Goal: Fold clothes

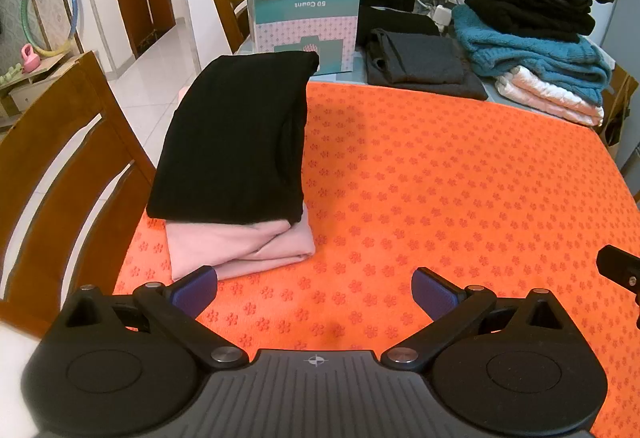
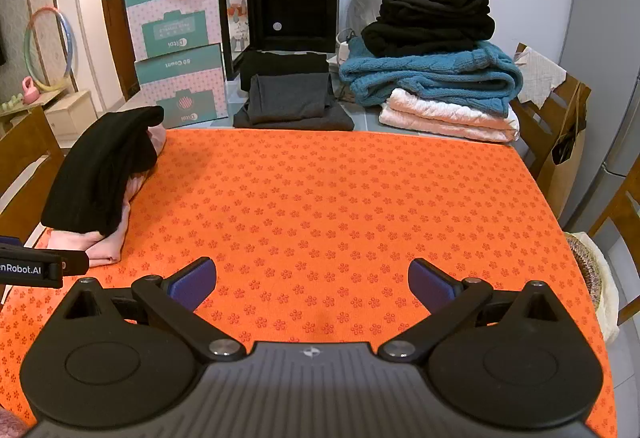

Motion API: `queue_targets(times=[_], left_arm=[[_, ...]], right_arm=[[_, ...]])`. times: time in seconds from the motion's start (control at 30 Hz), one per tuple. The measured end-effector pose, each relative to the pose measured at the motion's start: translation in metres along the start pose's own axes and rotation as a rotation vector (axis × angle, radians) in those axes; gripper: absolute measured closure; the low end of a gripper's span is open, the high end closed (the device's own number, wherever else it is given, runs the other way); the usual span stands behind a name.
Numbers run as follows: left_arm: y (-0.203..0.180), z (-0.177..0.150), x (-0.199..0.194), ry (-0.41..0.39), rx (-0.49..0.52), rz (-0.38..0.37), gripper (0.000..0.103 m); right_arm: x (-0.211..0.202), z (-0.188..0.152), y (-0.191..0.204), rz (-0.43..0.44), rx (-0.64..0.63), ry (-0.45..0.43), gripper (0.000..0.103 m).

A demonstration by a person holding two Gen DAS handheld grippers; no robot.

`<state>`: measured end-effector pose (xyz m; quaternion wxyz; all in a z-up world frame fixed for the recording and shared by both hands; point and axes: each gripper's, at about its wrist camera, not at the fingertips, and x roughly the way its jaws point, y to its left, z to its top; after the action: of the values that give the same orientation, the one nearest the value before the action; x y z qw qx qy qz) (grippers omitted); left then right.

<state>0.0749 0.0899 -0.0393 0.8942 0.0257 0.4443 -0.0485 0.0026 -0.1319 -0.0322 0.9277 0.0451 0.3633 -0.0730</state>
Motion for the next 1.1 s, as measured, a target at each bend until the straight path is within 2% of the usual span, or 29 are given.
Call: queue_targets(times=[1.1], left_arm=[[0.0062,-0.0003,0.0045,0.016,0.019,0.006,0.000]], right_arm=[[0.0058,0.0021,0.0091,-0.003,-0.014,0.018,0.000]])
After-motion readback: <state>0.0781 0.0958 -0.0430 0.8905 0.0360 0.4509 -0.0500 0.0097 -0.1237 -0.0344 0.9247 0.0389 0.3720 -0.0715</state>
